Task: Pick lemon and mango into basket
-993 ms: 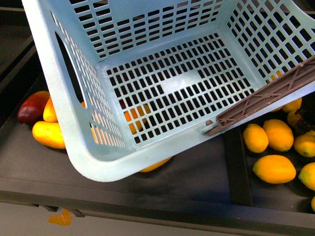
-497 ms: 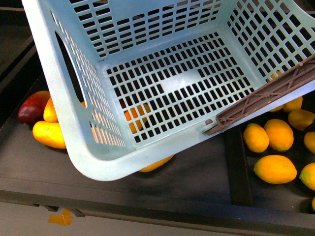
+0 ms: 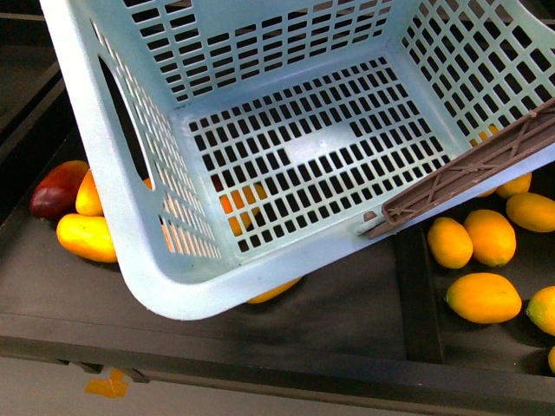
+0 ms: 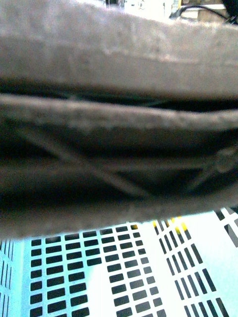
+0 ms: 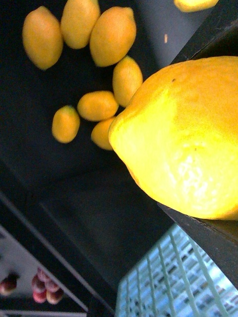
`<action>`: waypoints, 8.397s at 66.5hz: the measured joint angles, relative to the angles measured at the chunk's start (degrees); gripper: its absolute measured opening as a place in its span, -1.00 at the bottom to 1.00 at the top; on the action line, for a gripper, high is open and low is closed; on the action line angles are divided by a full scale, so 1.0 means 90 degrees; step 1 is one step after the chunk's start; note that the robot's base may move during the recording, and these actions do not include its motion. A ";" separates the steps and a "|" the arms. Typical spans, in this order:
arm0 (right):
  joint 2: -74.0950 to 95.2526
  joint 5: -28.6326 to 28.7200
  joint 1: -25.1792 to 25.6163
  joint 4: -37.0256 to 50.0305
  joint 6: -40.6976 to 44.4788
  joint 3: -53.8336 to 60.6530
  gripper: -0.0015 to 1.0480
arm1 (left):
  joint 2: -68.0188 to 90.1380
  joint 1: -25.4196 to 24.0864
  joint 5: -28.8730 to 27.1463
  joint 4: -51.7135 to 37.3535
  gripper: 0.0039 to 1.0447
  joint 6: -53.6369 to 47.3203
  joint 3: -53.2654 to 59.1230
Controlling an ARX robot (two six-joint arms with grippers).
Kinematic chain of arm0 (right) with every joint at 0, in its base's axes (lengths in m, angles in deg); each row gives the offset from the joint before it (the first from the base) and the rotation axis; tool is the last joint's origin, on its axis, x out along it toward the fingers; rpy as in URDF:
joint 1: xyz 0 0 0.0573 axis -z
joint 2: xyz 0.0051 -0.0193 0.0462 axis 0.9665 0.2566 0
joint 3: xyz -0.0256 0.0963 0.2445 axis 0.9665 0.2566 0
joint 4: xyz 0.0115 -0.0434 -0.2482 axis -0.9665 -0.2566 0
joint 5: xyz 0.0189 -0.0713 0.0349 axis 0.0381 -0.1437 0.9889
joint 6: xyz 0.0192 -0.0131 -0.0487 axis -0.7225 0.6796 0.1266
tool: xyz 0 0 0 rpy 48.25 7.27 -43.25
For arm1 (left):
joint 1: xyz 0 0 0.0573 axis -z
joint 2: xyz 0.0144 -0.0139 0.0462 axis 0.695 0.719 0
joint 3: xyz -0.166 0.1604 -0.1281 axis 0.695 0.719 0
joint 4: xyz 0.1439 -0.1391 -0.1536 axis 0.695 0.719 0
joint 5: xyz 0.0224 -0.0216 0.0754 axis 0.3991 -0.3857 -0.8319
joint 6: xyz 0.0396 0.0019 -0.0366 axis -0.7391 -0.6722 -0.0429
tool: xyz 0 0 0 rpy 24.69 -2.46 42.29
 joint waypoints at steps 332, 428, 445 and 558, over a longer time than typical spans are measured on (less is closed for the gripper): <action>0.4745 -0.2623 -0.1768 0.1668 -0.0500 -0.0418 0.83 | 0.0000 -0.0002 -0.0024 0.0000 -0.74 -0.0012 0.0046; 0.2166 -0.1914 -0.0418 0.1987 -0.0134 0.0583 0.15 | 0.0000 0.0000 -0.0002 0.0000 -0.74 -0.0002 0.0046; -0.0840 -0.1593 -0.0376 0.1005 0.0075 0.1593 0.14 | 0.0000 -0.0002 -0.0027 0.0000 -0.74 -0.0010 0.0046; -0.4801 -0.2827 -0.2939 0.2130 0.1710 0.2931 0.21 | 0.0002 0.0000 0.0000 0.0000 -0.74 -0.0010 0.0053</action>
